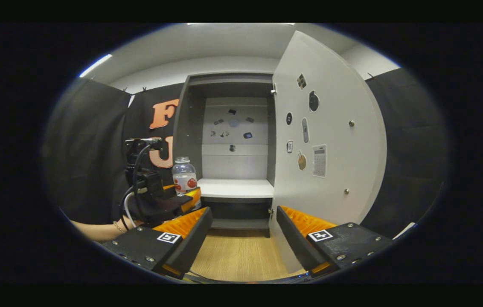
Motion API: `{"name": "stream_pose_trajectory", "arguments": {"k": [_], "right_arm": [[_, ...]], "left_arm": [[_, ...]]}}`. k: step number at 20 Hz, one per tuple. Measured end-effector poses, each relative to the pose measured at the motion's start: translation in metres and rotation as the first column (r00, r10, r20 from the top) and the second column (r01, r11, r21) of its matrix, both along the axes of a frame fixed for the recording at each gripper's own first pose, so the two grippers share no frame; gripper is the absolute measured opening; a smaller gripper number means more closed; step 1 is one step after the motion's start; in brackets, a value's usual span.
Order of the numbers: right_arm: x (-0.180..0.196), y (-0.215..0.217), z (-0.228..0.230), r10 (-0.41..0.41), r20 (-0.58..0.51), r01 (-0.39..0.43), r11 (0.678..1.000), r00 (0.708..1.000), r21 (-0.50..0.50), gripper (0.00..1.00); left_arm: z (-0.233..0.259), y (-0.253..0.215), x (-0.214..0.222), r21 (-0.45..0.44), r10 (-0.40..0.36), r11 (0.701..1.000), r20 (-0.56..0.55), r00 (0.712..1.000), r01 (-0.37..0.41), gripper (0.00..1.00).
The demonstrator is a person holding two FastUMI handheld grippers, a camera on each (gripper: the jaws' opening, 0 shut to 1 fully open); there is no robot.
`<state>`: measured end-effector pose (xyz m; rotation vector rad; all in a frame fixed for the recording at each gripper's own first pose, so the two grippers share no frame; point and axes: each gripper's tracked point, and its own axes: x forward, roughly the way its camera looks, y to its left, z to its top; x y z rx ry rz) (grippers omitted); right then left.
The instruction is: Open the cabinet door with the right hand, grasp the bottle in the cabinet with the left hand and place it on the coaster, then close the cabinet door with the right hand.
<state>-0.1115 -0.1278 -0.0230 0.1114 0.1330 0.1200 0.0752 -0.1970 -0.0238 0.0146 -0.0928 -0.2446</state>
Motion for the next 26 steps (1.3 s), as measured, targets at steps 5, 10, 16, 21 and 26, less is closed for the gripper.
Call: {"name": "stream_pose_trajectory", "arguments": {"k": [5,10,16,21,26], "right_arm": [[-0.014,0.01,0.005,0.046,0.042,-0.047,0.999,0.998,0.006,0.93],[-0.009,0.036,0.014,0.033,0.069,-0.033,0.999,0.997,-0.01,0.93],[0.007,0.084,0.002,0.039,0.03,-0.039,0.999,0.999,0.0,0.93],[0.003,0.116,-0.01,0.045,-0.022,-0.046,0.999,0.999,-0.025,0.93],[0.0,0.134,-0.014,0.04,-0.036,-0.042,0.998,0.999,-0.055,0.93]], "left_arm": [[-0.038,0.038,-0.04,0.012,0.085,0.996,-0.005,0.996,-0.085,0.81],[-0.114,0.071,-0.065,0.06,0.113,0.992,-0.069,0.991,-0.108,0.81],[-0.195,0.106,-0.081,0.137,0.11,0.986,-0.147,0.983,-0.09,0.81],[-0.243,0.131,-0.088,0.17,0.093,0.984,-0.204,0.975,-0.059,0.81],[-0.279,0.133,-0.088,0.116,0.067,0.993,-0.296,0.953,-0.033,0.81]]}}
